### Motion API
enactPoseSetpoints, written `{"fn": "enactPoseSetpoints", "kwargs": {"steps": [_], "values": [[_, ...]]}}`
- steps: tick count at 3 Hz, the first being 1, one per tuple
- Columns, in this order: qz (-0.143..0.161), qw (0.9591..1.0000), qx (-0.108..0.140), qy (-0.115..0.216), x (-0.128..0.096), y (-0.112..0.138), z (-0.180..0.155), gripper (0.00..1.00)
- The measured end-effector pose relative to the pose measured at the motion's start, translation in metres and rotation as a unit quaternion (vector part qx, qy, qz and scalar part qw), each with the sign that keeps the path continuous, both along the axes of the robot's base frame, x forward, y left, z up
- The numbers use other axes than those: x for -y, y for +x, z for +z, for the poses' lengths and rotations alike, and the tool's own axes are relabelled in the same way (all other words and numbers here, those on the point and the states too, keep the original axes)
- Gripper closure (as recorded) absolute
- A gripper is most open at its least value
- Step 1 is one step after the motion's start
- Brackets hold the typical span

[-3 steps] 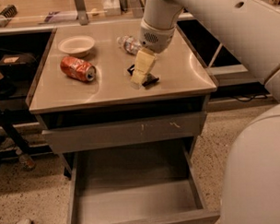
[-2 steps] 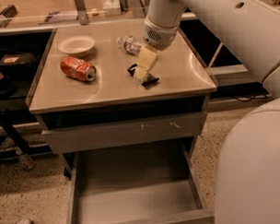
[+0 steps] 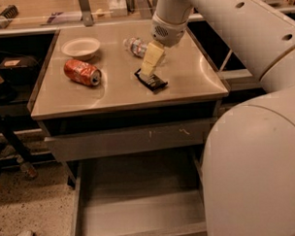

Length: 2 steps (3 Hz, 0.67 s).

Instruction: Place rxbar chocolate into middle drawer

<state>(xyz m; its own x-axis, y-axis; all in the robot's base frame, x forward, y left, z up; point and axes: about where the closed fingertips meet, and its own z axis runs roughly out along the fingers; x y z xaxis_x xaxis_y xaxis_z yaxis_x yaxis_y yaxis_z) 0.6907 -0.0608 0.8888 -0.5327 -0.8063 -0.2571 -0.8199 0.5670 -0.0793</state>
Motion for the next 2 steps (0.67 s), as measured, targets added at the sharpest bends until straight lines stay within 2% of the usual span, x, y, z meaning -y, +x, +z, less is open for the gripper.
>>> {"fn": "enactPoseSetpoints", "kwargs": {"steps": [2], "values": [[-0.009, 0.9996, -0.025, 0.005, -0.01, 0.003, -0.026, 0.0]]}}
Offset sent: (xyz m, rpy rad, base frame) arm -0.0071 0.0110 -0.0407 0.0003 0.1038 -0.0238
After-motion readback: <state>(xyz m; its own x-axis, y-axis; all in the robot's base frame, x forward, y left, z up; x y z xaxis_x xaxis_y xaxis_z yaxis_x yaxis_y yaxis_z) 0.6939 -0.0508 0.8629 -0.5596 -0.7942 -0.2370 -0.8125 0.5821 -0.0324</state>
